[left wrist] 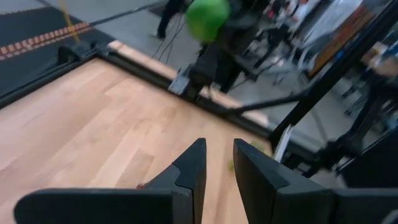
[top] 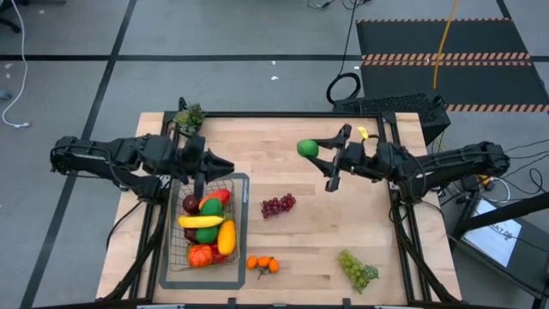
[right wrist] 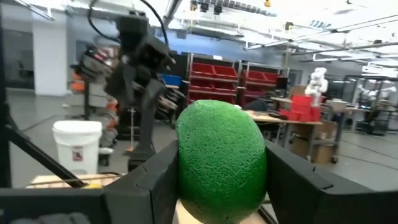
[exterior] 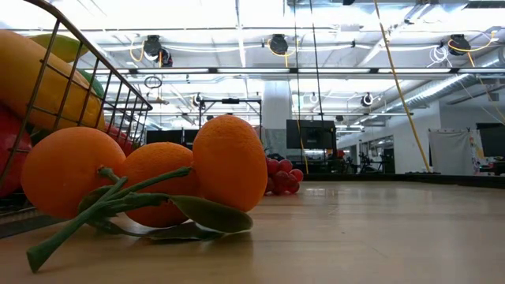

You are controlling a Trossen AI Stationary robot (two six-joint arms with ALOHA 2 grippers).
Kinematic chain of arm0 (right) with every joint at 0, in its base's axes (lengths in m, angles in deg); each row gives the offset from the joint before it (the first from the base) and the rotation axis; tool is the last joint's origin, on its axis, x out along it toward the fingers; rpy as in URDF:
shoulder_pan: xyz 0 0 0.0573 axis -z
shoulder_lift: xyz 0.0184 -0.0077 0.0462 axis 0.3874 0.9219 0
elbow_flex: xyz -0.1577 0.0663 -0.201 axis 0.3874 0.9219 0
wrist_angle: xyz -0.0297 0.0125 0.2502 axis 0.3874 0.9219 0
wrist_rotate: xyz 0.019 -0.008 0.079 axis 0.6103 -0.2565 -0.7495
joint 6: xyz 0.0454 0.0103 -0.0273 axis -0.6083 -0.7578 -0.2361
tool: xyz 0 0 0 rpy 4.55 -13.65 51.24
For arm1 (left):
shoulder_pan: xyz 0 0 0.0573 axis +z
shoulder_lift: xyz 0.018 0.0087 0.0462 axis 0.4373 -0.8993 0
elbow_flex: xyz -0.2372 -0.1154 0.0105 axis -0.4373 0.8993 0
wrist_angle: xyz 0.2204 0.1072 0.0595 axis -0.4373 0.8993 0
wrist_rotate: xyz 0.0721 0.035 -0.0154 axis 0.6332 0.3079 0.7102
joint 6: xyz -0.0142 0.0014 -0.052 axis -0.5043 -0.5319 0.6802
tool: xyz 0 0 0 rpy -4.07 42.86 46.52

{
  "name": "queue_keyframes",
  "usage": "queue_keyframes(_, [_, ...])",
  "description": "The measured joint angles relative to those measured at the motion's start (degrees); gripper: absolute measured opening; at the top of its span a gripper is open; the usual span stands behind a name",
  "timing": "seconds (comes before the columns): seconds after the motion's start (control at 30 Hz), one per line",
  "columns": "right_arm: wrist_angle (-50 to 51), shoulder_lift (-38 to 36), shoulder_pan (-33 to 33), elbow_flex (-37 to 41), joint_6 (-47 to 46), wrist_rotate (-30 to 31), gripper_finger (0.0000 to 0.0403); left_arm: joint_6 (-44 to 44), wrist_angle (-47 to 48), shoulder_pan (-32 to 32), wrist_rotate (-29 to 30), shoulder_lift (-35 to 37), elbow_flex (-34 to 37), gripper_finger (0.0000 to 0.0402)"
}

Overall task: Build produce basket
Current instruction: Put the green lime into the wire basket

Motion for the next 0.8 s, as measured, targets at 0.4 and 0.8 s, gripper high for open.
queue_keyframes(0.4, [2.72,-0.04,2.18,0.0,-36.52,-2.12,0.0194,-1.53,-18.31,-0.15,0.07,-2.64,0.0,0.0084])
queue_keyframes(0.8, [7.36,0.0,2.57,0.0,-82.7,-36.72,0.0194,-12.77,-25.42,-3.4,-2.44,-20.84,-5.05,0.022])
